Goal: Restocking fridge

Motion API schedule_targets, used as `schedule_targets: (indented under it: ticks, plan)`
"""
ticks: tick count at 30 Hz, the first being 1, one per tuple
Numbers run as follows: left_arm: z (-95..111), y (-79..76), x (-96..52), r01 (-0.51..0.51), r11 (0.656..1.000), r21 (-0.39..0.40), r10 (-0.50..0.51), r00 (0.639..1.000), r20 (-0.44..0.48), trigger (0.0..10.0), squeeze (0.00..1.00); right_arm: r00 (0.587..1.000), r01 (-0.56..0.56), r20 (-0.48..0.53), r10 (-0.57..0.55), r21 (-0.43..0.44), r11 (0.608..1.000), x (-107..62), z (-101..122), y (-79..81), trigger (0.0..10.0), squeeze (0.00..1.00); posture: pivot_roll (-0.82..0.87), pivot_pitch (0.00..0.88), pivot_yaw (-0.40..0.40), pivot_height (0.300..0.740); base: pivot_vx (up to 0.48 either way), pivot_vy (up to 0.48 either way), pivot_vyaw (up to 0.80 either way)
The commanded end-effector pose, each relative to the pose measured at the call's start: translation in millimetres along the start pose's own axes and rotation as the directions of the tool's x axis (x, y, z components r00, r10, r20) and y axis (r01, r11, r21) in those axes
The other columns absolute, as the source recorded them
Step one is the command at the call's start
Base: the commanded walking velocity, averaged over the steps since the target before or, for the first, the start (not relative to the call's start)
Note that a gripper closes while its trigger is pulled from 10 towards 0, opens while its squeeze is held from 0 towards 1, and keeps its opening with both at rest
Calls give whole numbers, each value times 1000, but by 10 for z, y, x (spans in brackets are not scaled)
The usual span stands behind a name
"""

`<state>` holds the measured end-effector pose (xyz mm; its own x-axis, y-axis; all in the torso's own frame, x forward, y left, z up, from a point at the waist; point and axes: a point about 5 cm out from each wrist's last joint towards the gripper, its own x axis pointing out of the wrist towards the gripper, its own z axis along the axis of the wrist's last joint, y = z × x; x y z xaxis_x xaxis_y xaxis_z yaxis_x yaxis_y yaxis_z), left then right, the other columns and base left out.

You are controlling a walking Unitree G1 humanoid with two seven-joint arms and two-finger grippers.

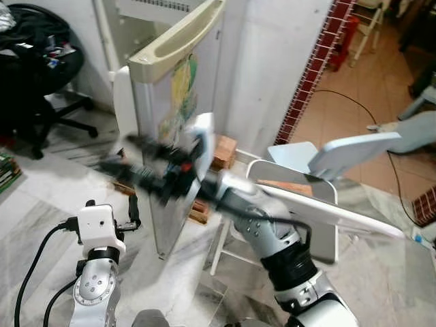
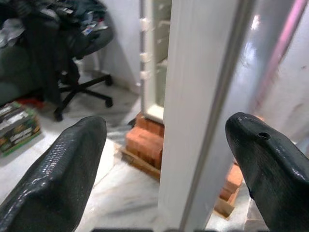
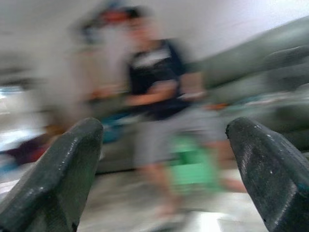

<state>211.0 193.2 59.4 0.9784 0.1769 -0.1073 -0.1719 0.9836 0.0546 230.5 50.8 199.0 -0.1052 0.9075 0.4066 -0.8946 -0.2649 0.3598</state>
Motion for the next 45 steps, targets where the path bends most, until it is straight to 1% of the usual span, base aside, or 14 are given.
schedule_targets:
  ticks: [1,6,8,10,14,18,23,28,31,33,34,37,39,45]
  plan:
    - [-15,2,-14,7,1000,10,-7,1000,-12,10000,0,980,-196,51,194,30,980,252,13,229,10000,0,264,0,-99,740,0,0,0]
    - [-27,17,3,-9,1000,13,9,1000,-19,10000,0,998,-31,55,28,55,998,157,15,-39,10000,0,270,0,-106,740,0,0,0]
    - [-26,18,11,-7,1000,18,7,1000,-18,10000,0,999,17,35,-19,35,999,91,-16,-90,10000,0,267,0,-106,740,0,0,0]
    - [-18,32,88,-2,999,49,3,1000,-17,10000,0,985,170,-24,-172,-61,984,-121,-96,-228,10000,0,255,0,-105,740,0,0,0]
    - [-31,57,364,-21,995,94,27,998,-64,10000,0,947,317,-13,-322,-141,938,-400,-72,-323,10000,0,248,0,-107,740,0,0,0]
    - [52,106,905,-26,988,151,46,991,-128,10000,0,910,410,24,-414,-195,891,-676,75,-284,10000,0,205,0,-102,740,0,0,0]
    - [198,81,1158,26,985,172,0,989,-146,10000,0,898,436,43,-438,-232,870,-783,137,-227,10000,0,158,0,-86,740,0,0,0]
    - [420,308,1362,-97,965,243,129,985,-118,10000,0,864,497,61,-500,-262,827,-914,104,-204,10000,0,120,0,-60,740,0,0,0]
    - [403,463,1347,-167,955,245,197,975,-104,10000,0,834,543,68,-548,-278,792,-963,97,-248,10000,0,126,0,-54,740,0,0,0]
    - [296,532,1284,-191,956,222,223,966,-128,10000,0,787,596,77,-612,-350,723,-989,111,-341,10000,0,135,0,-55,740,0,0,0]
    - [187,572,1213,-212,961,176,240,958,-156,10000,0,742,638,93,-664,-404,656,-1008,140,-430,10000,0,139,0,-58,740,0,0,0]
    - [10,585,1094,-217,967,132,240,949,-203,10000,0,707,674,119,-697,-412,614,-1045,216,-515,10000,0,156,0,-66,740,0,0,0]
    - [-332,543,810,-188,973,132,218,939,-268,10000,0,661,715,154,-735,-426,554,-1178,367,-633,10000,0,179,0,-79,740,0,0,0]
    - [-570,478,493,-153,981,123,183,937,-296,10000,0,644,719,148,-750,-452,528,-1325,455,-673,10000,0,189,0,-86,740,0,0,0]
